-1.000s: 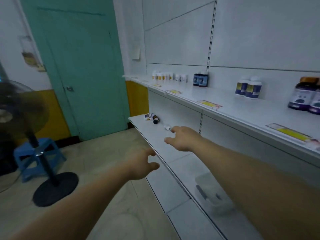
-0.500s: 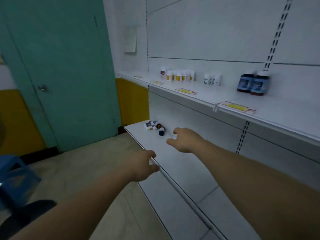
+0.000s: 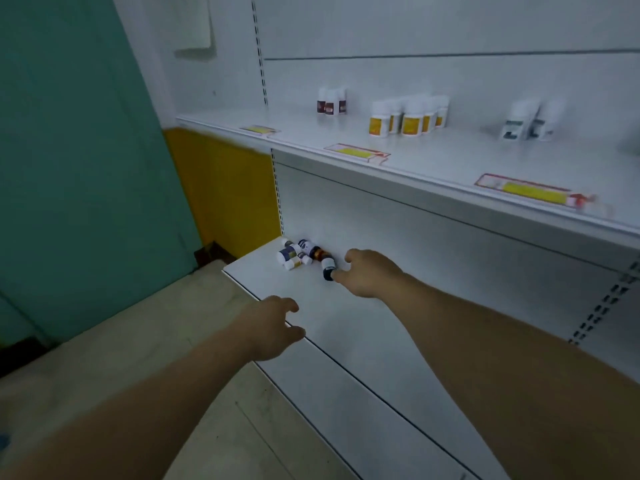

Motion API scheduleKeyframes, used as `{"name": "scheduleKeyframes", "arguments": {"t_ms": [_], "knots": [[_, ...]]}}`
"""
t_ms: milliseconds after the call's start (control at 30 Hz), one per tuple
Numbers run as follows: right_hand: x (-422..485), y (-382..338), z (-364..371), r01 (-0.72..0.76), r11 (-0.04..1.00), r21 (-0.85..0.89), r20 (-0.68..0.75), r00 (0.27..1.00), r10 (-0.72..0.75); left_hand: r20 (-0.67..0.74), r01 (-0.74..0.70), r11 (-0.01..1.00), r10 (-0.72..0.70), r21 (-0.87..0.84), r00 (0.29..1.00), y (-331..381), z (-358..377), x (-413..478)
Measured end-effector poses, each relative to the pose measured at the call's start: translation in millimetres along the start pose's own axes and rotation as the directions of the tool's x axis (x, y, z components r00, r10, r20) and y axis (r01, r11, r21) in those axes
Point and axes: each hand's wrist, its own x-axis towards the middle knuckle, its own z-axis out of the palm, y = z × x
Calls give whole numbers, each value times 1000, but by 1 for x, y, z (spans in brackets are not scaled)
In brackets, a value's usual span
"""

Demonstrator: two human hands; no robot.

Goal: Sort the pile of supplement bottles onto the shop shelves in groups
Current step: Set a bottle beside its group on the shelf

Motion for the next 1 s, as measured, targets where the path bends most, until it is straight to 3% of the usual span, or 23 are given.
{"name": "scheduleKeyframes", "arguments": {"t_ms": [300, 467, 633, 800, 1000], "knots": [[161, -24, 68, -174, 981, 82, 118, 980, 163, 120, 51, 999, -51, 1, 991, -128, -38, 157], [209, -28, 92, -318, 940, 125, 108, 946, 306, 176, -31, 999, 26, 25, 984, -172, -53, 256], [248, -40, 129, -515, 824, 238, 44, 853, 520, 279, -212, 977, 199, 16, 939, -210, -49, 340], [278, -49, 152, -635, 711, 302, 16, 749, 662, 355, -307, 951, 276, 33, 893, -233, -43, 400], [313, -21, 189, -691, 668, 275, -47, 684, 728, 220, -338, 939, 342, -55, 914, -226, -3, 472]]}}
